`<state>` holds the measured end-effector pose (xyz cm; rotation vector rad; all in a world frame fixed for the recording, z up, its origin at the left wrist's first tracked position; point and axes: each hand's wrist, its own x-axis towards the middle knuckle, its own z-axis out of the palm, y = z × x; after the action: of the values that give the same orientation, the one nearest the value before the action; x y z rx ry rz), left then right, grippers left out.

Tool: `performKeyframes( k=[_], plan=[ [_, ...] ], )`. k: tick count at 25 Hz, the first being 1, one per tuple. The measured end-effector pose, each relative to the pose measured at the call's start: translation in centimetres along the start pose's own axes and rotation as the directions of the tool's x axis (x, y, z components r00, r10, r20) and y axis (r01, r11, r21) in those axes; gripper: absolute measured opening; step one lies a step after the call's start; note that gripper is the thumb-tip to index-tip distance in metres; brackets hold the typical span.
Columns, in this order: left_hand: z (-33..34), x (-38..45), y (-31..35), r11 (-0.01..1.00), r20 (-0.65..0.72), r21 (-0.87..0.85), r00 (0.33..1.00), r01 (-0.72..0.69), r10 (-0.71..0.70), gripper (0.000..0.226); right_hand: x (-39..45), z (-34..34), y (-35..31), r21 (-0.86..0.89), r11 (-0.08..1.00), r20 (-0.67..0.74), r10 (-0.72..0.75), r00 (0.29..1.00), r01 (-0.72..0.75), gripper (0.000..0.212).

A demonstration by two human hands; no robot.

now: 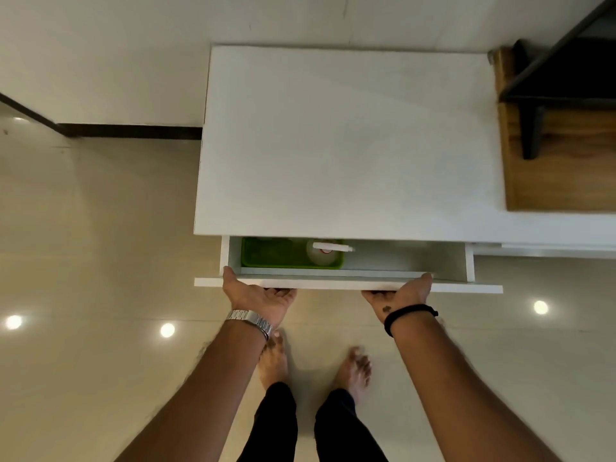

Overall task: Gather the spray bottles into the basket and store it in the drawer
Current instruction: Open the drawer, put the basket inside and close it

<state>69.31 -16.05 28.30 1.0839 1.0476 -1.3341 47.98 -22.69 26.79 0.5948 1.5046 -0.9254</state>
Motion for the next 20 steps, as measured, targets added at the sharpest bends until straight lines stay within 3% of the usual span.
performKeyframes(
  k=[8,15,18,20],
  plan=[
    [4.8,0.3,2.1,0.993,0.122,0.063,0.988,-0.103,0.094,0.099,0.4,5.3,-2.1,0.056,0.997,0.145,-0.053,0.988,0.045,0.077],
    [5.4,0.8,2.7,0.976,0.184,0.151,0.975,-0.154,0.126,0.094,0.1,6.4,-2.1,0.013,0.994,0.174,-0.11,0.979,0.109,0.067],
    [4.7,0.8,2.7,0.913,0.166,0.362,0.976,-0.19,0.138,0.086,-0.8,5.7,-1.5,-0.277,0.948,0.168,-0.115,0.979,0.159,0.074],
    [4.3,0.0,2.6,0.763,0.142,0.624,0.985,-0.168,0.1,0.084,-2.4,5.0,-1.0,-0.636,0.751,0.221,-0.04,0.974,0.175,0.076]
  ],
)
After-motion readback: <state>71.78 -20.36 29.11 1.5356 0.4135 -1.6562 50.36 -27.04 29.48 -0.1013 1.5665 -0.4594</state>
